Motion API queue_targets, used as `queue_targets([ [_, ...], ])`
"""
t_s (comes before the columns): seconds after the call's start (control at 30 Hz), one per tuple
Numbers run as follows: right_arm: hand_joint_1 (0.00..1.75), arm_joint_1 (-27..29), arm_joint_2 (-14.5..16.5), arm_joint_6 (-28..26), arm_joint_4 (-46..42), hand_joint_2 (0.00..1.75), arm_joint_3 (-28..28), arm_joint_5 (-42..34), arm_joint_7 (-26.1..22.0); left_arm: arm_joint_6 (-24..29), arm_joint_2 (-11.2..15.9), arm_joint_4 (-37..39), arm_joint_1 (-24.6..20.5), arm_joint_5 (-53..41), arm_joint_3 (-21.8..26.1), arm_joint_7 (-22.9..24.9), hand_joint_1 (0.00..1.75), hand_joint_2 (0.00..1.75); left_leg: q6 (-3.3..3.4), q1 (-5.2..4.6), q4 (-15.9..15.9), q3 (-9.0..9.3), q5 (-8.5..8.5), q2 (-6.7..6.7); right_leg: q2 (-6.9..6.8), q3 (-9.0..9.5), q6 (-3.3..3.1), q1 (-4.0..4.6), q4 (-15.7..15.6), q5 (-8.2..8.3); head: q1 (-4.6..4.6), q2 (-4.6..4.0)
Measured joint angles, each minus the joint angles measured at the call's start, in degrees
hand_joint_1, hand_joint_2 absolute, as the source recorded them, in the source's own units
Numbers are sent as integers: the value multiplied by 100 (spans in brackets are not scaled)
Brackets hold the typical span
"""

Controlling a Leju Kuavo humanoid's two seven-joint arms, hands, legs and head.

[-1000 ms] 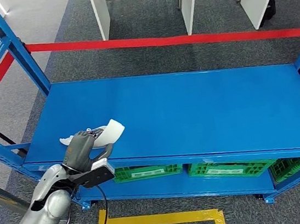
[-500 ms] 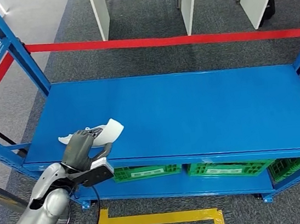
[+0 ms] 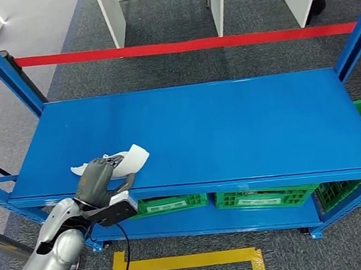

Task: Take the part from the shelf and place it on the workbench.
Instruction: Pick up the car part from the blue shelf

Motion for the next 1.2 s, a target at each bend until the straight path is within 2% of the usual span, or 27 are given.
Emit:
queue_targets([
  [0.03,0,0,0,-1,0,175,-7,0,0,0,0,1,-1,0,0,0,175,175,39,-13,-105,82,110,0,1,-27,-10,21,0,27,3,-1],
  [0.1,0,0,0,-1,1,175,-14,0,0,0,0,2,-14,0,1,0,175,175,139,-65,-815,473,450,-2,5,-75,-12,43,-2,89,2,-1],
  [0.17,0,0,1,2,2,175,-15,0,0,1,0,2,-31,0,2,0,175,175,189,-128,-1466,805,644,-5,10,-106,29,38,-27,172,3,-1],
  [0.2,0,0,2,3,2,175,-15,0,0,1,1,2,-37,0,3,0,175,175,197,-157,-1609,858,673,-7,9,-113,63,24,-53,224,-1,-1],
  [0.27,0,4,2,4,4,175,-17,0,0,2,1,2,-39,0,3,1,175,175,203,-183,-1694,816,796,-7,8,-125,140,-3,-127,338,-5,-1],
  [0.3,0,7,2,4,6,175,-21,0,0,2,-2,2,-44,0,2,1,175,175,217,-179,-1752,782,881,4,8,-152,166,-9,-139,323,-4,-1],
  [0.33,0,9,2,3,8,175,-25,1,1,1,-6,2,-48,0,-1,1,175,175,240,-168,-1808,736,973,16,7,-202,186,-4,-85,207,3,-1],
  [0.37,0,11,2,3,9,175,-29,1,1,1,-10,2,-50,0,-3,1,175,175,263,-153,-1854,674,1064,28,7,-266,200,3,74,-15,8,-1],
  [0.43,0,12,1,2,9,175,-34,1,2,0,-10,3,-41,0,-5,1,175,175,301,-152,-1854,524,1194,47,6,-396,224,10,662,-560,9,-1],
  [0.47,0,11,0,3,9,175,-34,0,1,0,-8,5,-34,0,-6,1,175,175,305,-154,-1839,439,1252,56,5,-426,242,10,980,-706,8,-1],
  [0.5,0,10,0,3,10,175,-35,0,1,-1,-6,7,-28,0,-8,1,175,175,304,-155,-1817,346,1307,63,3,-404,257,9,1187,-705,6,-1],
  [0.53,0,9,-1,3,10,175,-35,0,1,-1,-5,8,-26,-1,-11,1,175,175,297,-155,-1787,249,1357,68,-1,-312,267,9,1236,-588,9,-1],
  [0.57,0,7,-4,4,10,175,-35,0,0,-1,-6,8,-26,-1,-14,1,175,175,287,-154,-1752,153,1403,69,-4,-138,269,8,1106,-417,10,-1],
  [0.6,0,1,-8,3,10,175,-35,0,0,0,-7,8,-29,-2,-17,1,175,175,271,-153,-1707,68,1442,69,-8,129,262,9,782,-308,10,-1],
  [0.67,0,-17,-17,1,9,175,-34,0,-1,5,-4,8,-37,-3,-13,1,175,175,224,-164,-1617,-52,1504,71,-11,690,227,22,21,-372,4,-1],
  [0.7,0,-27,-19,1,9,175,-35,0,-2,7,-3,8,-40,-2,-10,1,175,175,198,-165,-1582,-83,1539,75,-9,844,203,32,-244,-462,2,-1],
  [0.77,0,-29,-19,1,9,175,-36,0,-2,7,0,8,-37,-1,-7,2,175,175,143,-161,-1564,-116,1622,80,-7,865,138,48,-380,-489,-4,-1],
  [0.8,0,-28,-17,2,10,175,-37,0,-1,7,-1,8,-35,0,-9,2,175,175,111,-151,-1550,-139,1612,70,-18,814,95,44,-388,-438,-2,-1],
  [0.83,0,-32,-16,3,11,175,-37,0,1,7,0,8,-33,0,-10,2,175,175,74,-142,-1487,-178,1509,57,-31,772,44,38,-394,-380,-6,-1],
  [0.9,0,-44,-17,-1,10,175,-37,0,1,7,6,9,-30,0,-6,3,175,175,-2,-101,-1068,-310,1007,34,-52,652,-30,25,-406,-239,-21,-1],
  [0.97,0,-45,-21,-4,9,175,-37,0,0,7,13,11,-22,0,-4,3,175,175,-61,-49,-377,-434,520,31,-55,491,-42,31,-397,-95,-33,-1],
  [1.0,0,-42,-21,-4,9,175,-38,0,0,7,13,13,-15,0,-5,3,175,175,-82,-24,-123,-434,464,30,-56,391,-35,33,-390,-20,-32,-1],
  [1.03,0,-41,-22,-3,9,175,-38,0,0,7,13,15,-8,0,-7,3,175,175,-98,0,-21,-366,543,30,-57,286,-24,34,-384,53,-34,-1],
  [1.07,0,-42,-22,-3,9,175,-38,0,0,7,13,17,-4,0,-7,3,175,175,-108,24,-110,-216,709,30,-57,185,-7,33,-377,123,-34,-1],
  [1.1,0,-43,-22,-2,9,175,-38,0,0,7,11,19,-4,0,-7,3,175,175,-115,47,-376,19,875,29,-56,97,15,32,-369,190,-34,-1],
  [1.13,0,-43,-22,-1,9,175,-37,0,0,7,10,19,-10,0,-6,3,175,175,-116,61,-779,323,937,26,-52,27,45,35,-361,250,-34,-1],
  [1.2,0,-40,-22,-1,9,175,-38,0,0,8,5,19,-19,0,-5,3,175,175,-81,46,-1564,835,842,6,-48,-49,115,33,-352,366,-27,0],
])
